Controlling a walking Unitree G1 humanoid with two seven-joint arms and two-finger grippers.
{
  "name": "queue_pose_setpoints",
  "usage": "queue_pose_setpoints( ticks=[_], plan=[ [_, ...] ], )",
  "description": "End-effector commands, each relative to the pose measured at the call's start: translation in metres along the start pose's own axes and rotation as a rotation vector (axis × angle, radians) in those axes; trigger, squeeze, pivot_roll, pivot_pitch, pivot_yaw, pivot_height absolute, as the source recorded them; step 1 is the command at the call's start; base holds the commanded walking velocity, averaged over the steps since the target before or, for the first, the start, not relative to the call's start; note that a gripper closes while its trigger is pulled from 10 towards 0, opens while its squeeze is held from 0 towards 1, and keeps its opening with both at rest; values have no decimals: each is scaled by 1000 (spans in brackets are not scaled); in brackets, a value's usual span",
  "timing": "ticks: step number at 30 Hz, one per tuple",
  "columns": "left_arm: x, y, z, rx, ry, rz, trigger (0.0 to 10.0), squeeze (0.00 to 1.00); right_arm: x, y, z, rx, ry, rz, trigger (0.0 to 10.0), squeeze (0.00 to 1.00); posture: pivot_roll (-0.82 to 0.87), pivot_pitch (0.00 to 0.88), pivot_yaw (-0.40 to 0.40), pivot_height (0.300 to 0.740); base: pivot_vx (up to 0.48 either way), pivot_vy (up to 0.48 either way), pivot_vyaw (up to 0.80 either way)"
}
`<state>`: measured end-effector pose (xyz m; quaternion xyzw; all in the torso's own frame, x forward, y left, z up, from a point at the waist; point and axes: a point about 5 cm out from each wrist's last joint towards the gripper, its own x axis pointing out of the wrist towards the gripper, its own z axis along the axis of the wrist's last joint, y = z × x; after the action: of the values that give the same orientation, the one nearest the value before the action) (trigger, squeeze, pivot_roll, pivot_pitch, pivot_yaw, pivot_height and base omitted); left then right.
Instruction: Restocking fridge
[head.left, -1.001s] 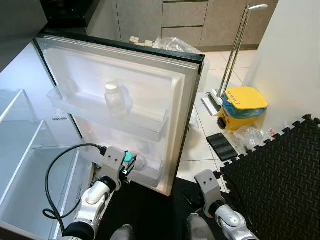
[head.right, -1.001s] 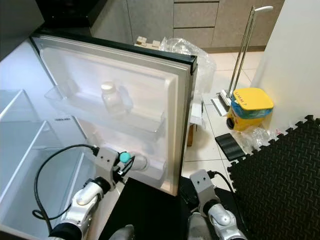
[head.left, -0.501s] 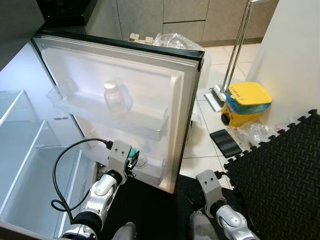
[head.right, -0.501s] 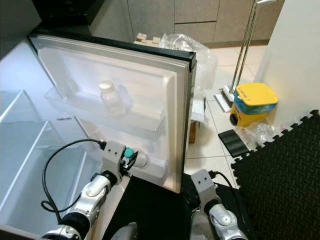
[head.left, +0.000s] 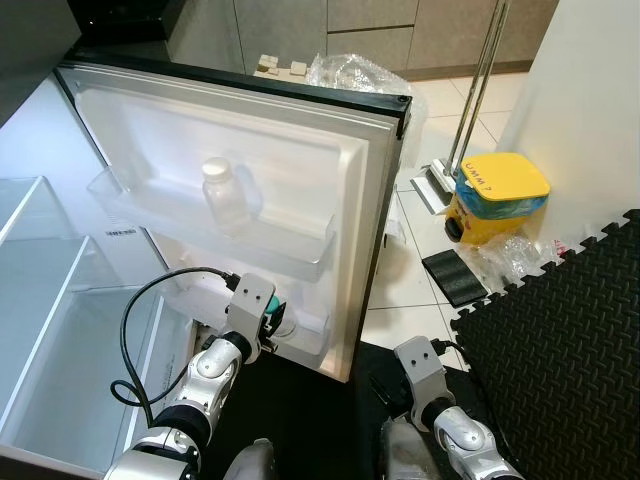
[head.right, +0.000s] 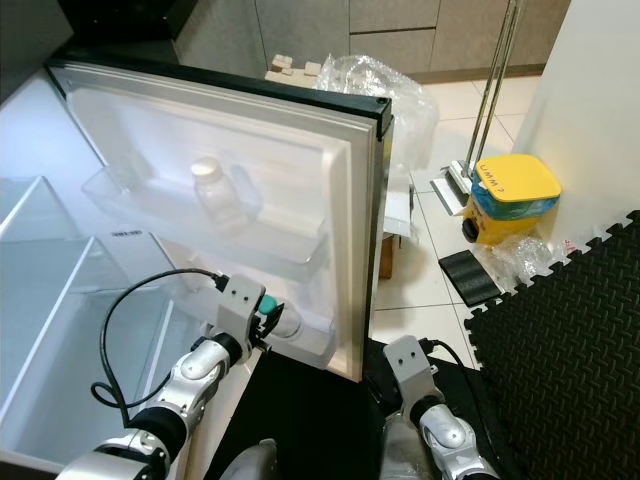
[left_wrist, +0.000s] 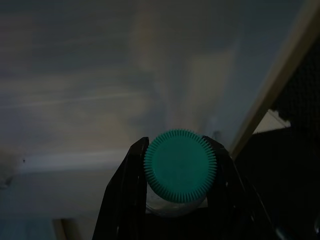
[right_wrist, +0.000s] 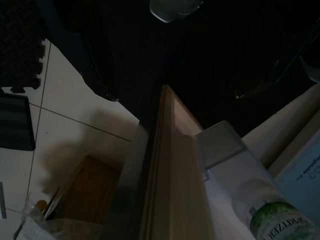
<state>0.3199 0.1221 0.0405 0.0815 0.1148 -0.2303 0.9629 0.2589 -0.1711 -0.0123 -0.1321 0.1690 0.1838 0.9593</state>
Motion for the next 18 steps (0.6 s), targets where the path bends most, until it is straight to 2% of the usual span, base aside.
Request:
queue_pose_setpoints(
  ticks=[1, 7, 10, 18],
  plan=[
    [-1, -3, -10, -11, 58, -1, 10000, 0, -1, 1, -3, 5, 10, 0, 10000, 0, -79, 206, 84, 646, 0, 0, 0],
    [1, 4, -8, -4, 97, 38, 10000, 0, -2, 1, -3, 9, 12, -6, 10000, 0, -83, 211, 91, 646, 0, 0, 0],
    [3, 13, -6, 14, 135, 71, 10000, 0, -3, 0, -5, 12, 14, -13, 10000, 0, -87, 213, 92, 646, 0, 0, 0],
    [6, 29, 6, 70, 141, 152, 10000, 0, -5, -2, -6, 14, 14, -20, 10000, 0, -94, 225, 96, 646, 0, 0, 0]
  ],
)
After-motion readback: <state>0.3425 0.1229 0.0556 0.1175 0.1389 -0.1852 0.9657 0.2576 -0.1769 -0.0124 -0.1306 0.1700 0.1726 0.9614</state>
